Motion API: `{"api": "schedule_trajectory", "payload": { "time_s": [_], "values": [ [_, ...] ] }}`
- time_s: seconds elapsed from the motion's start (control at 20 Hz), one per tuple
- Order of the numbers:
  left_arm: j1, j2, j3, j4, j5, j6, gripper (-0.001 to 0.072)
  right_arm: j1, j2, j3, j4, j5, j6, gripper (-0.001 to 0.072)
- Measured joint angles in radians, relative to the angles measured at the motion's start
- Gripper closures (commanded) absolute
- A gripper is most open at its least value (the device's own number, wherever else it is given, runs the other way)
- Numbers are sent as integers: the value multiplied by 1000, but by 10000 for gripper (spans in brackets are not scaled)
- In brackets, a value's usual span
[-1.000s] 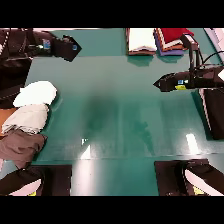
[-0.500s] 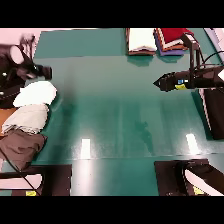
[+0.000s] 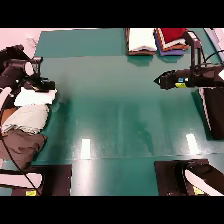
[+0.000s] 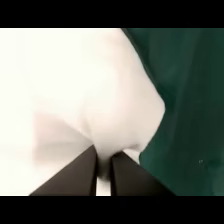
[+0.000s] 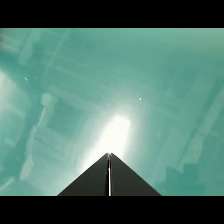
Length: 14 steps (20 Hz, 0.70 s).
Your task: Fold the shirts.
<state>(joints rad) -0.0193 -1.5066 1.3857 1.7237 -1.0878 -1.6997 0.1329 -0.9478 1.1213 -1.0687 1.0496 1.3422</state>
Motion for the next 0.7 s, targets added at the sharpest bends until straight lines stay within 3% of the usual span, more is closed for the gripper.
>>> {"api": "schedule_trajectory", "payload": {
  "time_s": [0.35, 0.7],
  "values": [
    [-116, 321, 222, 0, -6, 83, 684, -8, 35, 221, -9, -8, 0, 695],
    [-508, 424, 336, -24, -94, 123, 683, -10, 39, 463, -65, -15, 0, 696]
  ]
}}
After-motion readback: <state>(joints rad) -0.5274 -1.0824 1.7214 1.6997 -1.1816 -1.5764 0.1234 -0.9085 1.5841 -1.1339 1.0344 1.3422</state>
